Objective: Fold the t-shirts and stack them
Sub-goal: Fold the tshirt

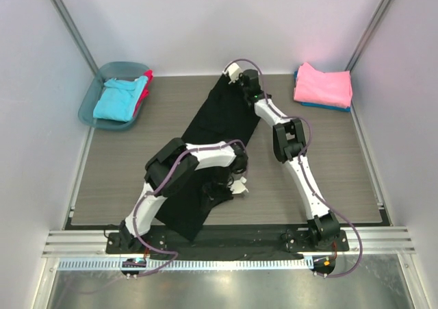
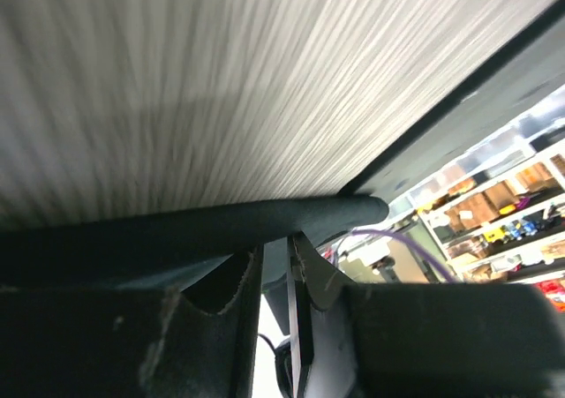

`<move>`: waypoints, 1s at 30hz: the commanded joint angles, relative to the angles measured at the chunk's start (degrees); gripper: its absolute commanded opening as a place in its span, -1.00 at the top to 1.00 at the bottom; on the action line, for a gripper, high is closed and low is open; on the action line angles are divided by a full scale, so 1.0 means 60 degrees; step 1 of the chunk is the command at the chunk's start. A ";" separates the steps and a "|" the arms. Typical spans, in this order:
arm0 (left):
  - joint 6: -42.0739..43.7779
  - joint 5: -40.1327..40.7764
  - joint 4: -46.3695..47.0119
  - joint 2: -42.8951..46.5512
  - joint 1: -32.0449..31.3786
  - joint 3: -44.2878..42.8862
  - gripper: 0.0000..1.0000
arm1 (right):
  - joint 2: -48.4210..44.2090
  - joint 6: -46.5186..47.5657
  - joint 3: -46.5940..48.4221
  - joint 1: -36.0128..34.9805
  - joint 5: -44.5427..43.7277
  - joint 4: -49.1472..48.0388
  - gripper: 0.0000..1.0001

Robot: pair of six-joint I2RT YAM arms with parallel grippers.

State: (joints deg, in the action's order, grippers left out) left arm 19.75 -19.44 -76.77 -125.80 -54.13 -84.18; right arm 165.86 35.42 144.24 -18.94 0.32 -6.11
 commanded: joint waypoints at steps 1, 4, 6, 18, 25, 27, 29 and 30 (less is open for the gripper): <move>0.0122 -0.0700 0.2396 -0.0814 -0.0134 -0.0953 0.63 | 0.0290 -0.0263 0.0685 0.0007 0.0298 -0.1164 0.98; 0.0107 -0.0627 0.2278 -0.0889 -0.0148 -0.1627 0.64 | 0.0423 -0.0570 0.0759 -0.0052 0.0503 -0.1720 0.98; 0.0063 -0.0525 0.2176 -0.0802 -0.0134 -0.2051 0.62 | 0.0597 -0.0833 0.0861 -0.0066 0.0577 -0.2320 0.98; 0.0238 0.0178 0.0916 0.2109 -0.0193 -0.3722 0.30 | -0.2386 -0.2095 0.0176 0.0227 -0.1354 -0.2982 -0.02; -0.0564 0.1057 0.1296 0.4060 0.0538 -0.3696 -0.01 | -0.6369 -0.4186 -0.3494 0.0738 -0.1565 -0.0612 -0.04; -0.0815 0.0898 0.1472 0.4383 0.1209 -0.3054 -0.11 | -0.7878 -0.4932 -0.4684 0.0783 -0.1314 0.0356 -0.04; -0.1353 0.0210 0.1457 0.4618 0.1826 -0.2758 -0.11 | -0.8802 -0.5959 -0.6311 0.0754 -0.0353 0.1668 -0.05; -0.1633 -0.0009 0.1530 0.4706 0.2511 -0.2467 -0.11 | -0.9676 -0.6353 -0.6882 0.0711 -0.0186 0.2011 -0.09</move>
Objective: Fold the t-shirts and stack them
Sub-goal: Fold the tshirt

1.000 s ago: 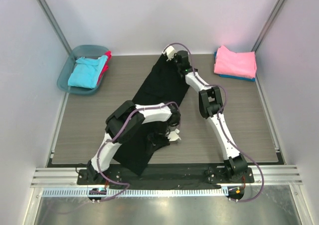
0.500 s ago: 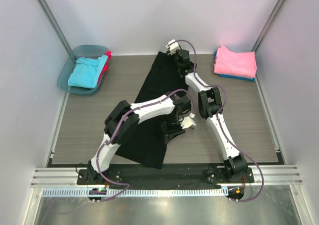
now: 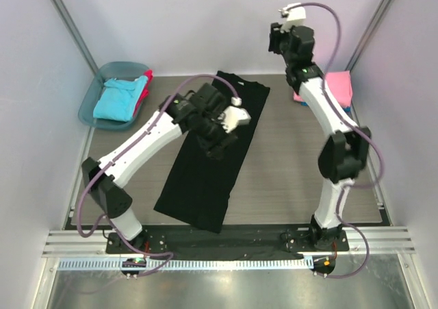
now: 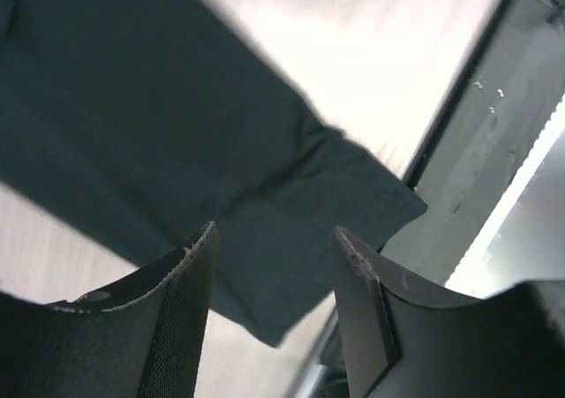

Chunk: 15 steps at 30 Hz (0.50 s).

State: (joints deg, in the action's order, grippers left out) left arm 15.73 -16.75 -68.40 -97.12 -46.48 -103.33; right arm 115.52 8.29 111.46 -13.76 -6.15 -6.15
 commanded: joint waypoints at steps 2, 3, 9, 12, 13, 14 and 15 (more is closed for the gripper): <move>-0.1751 -0.1001 0.0513 0.0263 0.1971 0.1165 -0.10 | -0.2097 -0.3136 -0.3248 -0.0197 0.1575 0.2662 -0.10; -0.2032 -0.1031 0.0676 0.0351 0.2686 0.1341 -0.11 | -0.2942 -0.3517 -0.3921 -0.0197 0.1916 0.2739 -0.10; -0.3192 -0.2261 0.1630 0.0440 0.4989 0.2719 -0.11 | -0.4225 -0.5600 -0.7647 -0.0183 0.3851 0.2270 -0.10; -0.3149 -0.2320 0.1732 0.0338 0.5372 0.3303 -0.09 | -0.3875 -0.5762 -0.7971 -0.0182 0.4028 0.2256 -0.11; -0.3076 -0.2320 0.1747 0.0323 0.5446 0.3552 -0.08 | -0.3699 -0.5777 -0.7913 -0.0182 0.4130 0.2183 -0.11; -0.3061 -0.2320 0.1819 0.0308 0.5534 0.3975 -0.07 | -0.3306 -0.5791 -0.7840 -0.0182 0.4116 0.2110 -0.11; -0.3060 -0.2378 0.1864 0.0293 0.5694 0.4240 -0.06 | -0.3114 -0.5821 -0.7767 -0.0182 0.4131 0.2037 -0.11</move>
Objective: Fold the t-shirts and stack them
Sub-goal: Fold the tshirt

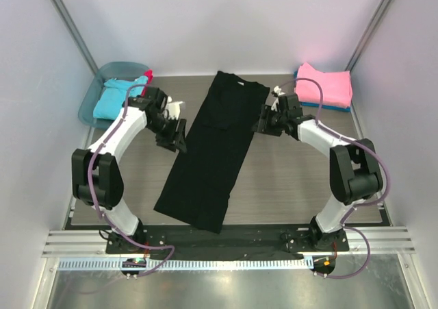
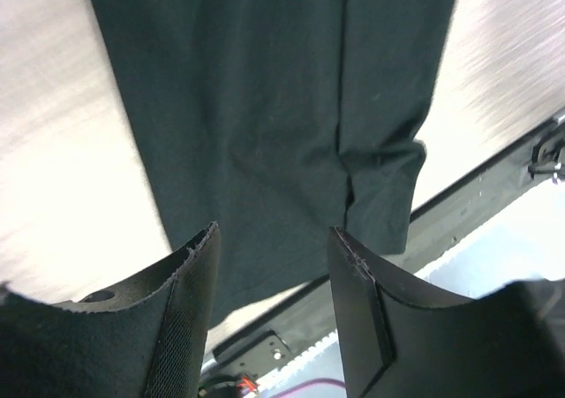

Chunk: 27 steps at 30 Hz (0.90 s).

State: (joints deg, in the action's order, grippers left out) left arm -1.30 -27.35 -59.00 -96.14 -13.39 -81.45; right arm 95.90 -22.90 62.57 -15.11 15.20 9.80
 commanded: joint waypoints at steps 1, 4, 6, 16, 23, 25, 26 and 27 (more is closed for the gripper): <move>-0.0208 -0.0626 0.0327 0.0115 0.0253 0.0785 -0.06 | 0.0392 -0.0637 0.0571 0.0043 0.0586 -0.0681 -0.11; -0.0266 -0.0758 0.0458 0.0115 0.0604 0.1518 -0.04 | 0.1388 -0.0652 0.1084 0.0058 0.0557 -0.0711 -0.11; -0.0296 -0.0729 0.0473 0.0115 0.0853 0.1811 -0.04 | 0.2045 -0.0623 0.1348 0.0043 0.0645 -0.0726 -0.10; -0.0574 -0.0231 0.0502 -0.0324 0.1089 0.2382 -0.02 | 0.3747 -0.0476 0.2681 0.0073 -0.0438 -0.0053 0.10; -0.0574 -0.0025 0.0518 -0.1027 0.1089 0.2633 0.16 | 0.3953 0.0284 0.2917 0.0234 -0.0834 0.0285 0.68; -0.0531 -0.0186 0.0489 -0.1188 0.1074 0.2618 0.23 | 0.3983 0.0958 0.3063 0.0234 -0.0878 0.0373 0.68; -0.0530 -0.0231 0.0474 -0.1261 0.1060 0.2618 0.27 | 0.3997 0.1162 0.3136 0.0263 -0.0893 0.0431 0.68; -0.0516 -0.0246 0.0473 -0.1306 0.1030 0.2632 0.31 | 0.4085 0.1324 0.3180 0.0278 -0.0907 0.0446 0.68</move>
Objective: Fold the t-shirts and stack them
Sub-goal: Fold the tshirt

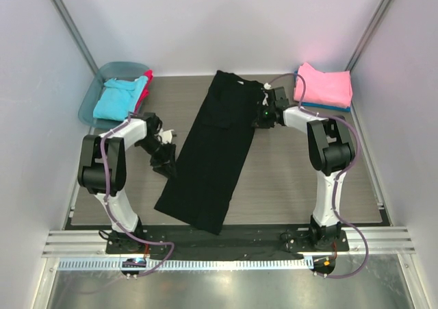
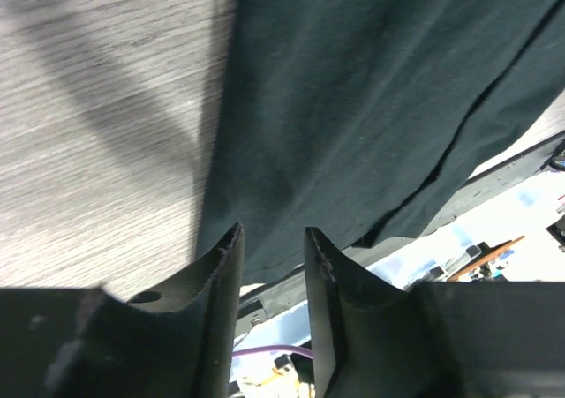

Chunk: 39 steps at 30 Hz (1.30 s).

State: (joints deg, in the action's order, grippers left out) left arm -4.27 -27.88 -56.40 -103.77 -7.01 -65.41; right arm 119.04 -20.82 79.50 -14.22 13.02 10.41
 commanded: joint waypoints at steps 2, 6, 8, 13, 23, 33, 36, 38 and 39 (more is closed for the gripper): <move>0.0024 -0.0231 0.0025 -0.0137 -0.0135 -0.0027 0.44 | 0.0344 0.1228 0.0562 0.0187 -0.0499 0.0344 0.68; 0.0111 -0.0290 0.0069 -0.0167 -0.0589 0.0061 0.55 | 0.0710 0.1390 0.1030 0.0187 -0.0470 0.0286 0.68; 0.0170 -0.0290 0.0084 -0.0137 -0.0925 0.0134 0.64 | 0.0945 0.1404 0.1396 0.0187 -0.0470 0.0271 0.68; 0.0258 -0.0305 0.0113 -0.0064 -0.1527 0.0266 0.73 | 0.1544 0.1477 0.2318 0.0187 -0.0397 0.0271 0.68; 0.0551 0.0178 0.0216 -0.0459 -0.3254 -0.0011 0.74 | 0.1473 0.1536 0.2219 0.0085 -0.0323 0.0198 0.67; 0.0668 0.0238 0.0040 -0.1704 -0.4881 -0.1037 0.78 | 0.0990 0.1844 0.1647 0.0099 -0.0470 0.0300 0.39; 0.0610 0.0091 0.0083 -0.1880 -0.5408 -0.1213 0.78 | 0.0609 0.1961 0.1632 0.0216 -0.0761 0.0461 0.03; 0.0595 -0.0055 0.0040 -0.2026 -0.5920 -0.1388 0.78 | 0.0273 0.2107 0.1589 0.0333 -0.0865 0.0827 -0.01; 0.0624 -0.0128 -0.0004 -0.2056 -0.6111 -0.1461 0.78 | 0.0127 0.2194 0.1327 0.0392 -0.0924 0.0828 -0.02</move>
State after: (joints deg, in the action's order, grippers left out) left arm -1.19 -27.11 -58.06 -114.19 -39.83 -72.47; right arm 124.75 -9.96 89.69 -13.19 10.57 11.51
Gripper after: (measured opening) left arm 0.110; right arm 0.504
